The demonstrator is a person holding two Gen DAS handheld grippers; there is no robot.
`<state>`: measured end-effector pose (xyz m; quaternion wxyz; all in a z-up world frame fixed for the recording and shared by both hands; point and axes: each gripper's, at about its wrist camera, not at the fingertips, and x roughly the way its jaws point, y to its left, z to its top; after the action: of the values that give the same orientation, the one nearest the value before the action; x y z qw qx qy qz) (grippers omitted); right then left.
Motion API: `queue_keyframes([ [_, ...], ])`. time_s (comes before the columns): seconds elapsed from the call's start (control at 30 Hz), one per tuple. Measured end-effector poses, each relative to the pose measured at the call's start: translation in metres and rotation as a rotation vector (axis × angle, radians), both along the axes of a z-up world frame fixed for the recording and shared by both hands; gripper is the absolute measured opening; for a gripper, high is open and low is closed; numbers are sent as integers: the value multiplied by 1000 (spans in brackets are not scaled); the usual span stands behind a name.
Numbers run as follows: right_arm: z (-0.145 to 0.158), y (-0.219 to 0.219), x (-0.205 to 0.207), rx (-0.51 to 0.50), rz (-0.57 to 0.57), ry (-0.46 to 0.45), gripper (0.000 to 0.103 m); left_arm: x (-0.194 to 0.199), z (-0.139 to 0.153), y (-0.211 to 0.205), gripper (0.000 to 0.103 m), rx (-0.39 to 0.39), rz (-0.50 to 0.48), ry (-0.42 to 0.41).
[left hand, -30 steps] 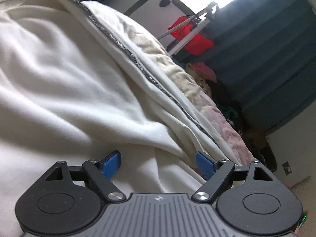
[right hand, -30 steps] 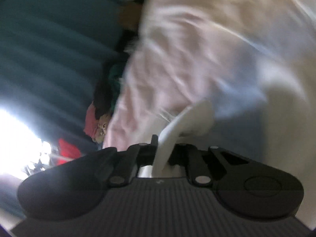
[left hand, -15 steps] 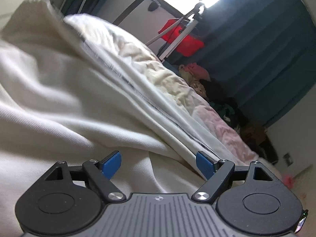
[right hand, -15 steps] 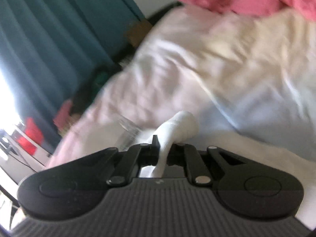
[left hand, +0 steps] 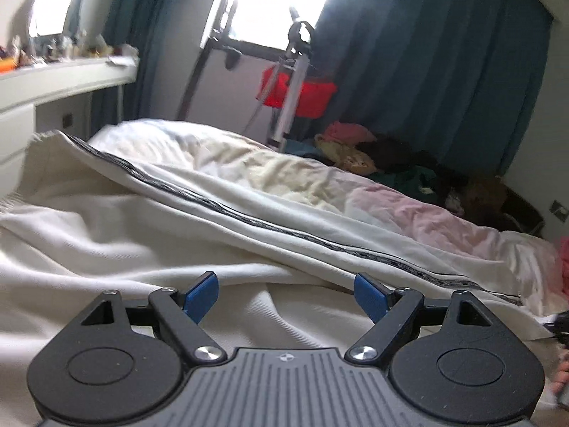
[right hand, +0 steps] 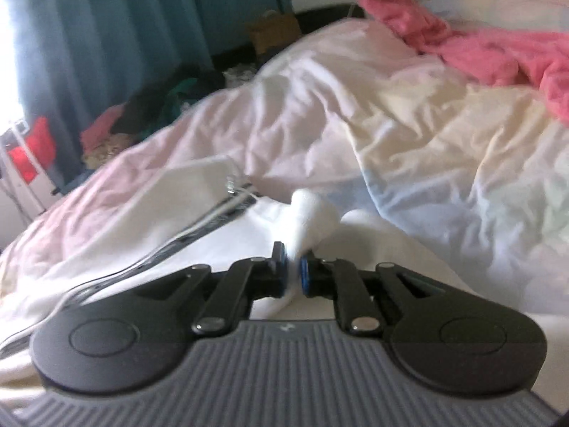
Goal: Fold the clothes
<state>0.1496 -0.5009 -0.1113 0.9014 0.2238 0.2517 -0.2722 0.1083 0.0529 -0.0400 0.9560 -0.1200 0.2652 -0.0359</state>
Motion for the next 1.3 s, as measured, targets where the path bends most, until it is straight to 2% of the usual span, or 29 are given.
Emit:
queue_keyframes([
  [0.13,33,40,-40,-51,84,-54,16,-16,13,-2,85,6,-25,-38],
  [0.17,41,53,-52,-53,120,-74,28,-20,15,-2,85,8,-31,-43],
  [0.2,47,65,-64,-47,161,-100,52,-23,17,-2,85,4,-38,-44],
  [0.23,53,77,-76,-42,203,-124,66,-27,18,-2,85,0,-44,-45],
  [0.27,58,89,-86,-50,244,-142,85,-30,19,-1,85,-2,-49,-47],
  [0.37,74,123,-115,-88,363,-186,85,-43,26,-3,86,19,-67,-64],
  [0.43,80,136,-127,-113,398,-207,85,-51,34,-1,86,43,-75,-78],
  [0.53,86,153,-142,-147,432,-232,85,-64,48,7,96,81,-57,-127],
  [0.67,82,156,-141,-155,442,-229,85,-75,51,21,96,122,-19,-124],
  [0.73,80,153,-138,-151,428,-220,85,-81,47,29,97,168,14,-112],
  [0.83,76,147,-135,-135,401,-204,85,-79,44,48,100,216,86,-68],
  [1.03,65,135,-129,-157,330,-105,85,-67,46,116,99,41,290,119],
  [1.13,62,128,-129,-112,324,-103,85,-67,41,154,98,-42,401,234],
  [1.3,62,123,-132,-89,323,-127,85,-85,25,214,98,-192,589,373],
])
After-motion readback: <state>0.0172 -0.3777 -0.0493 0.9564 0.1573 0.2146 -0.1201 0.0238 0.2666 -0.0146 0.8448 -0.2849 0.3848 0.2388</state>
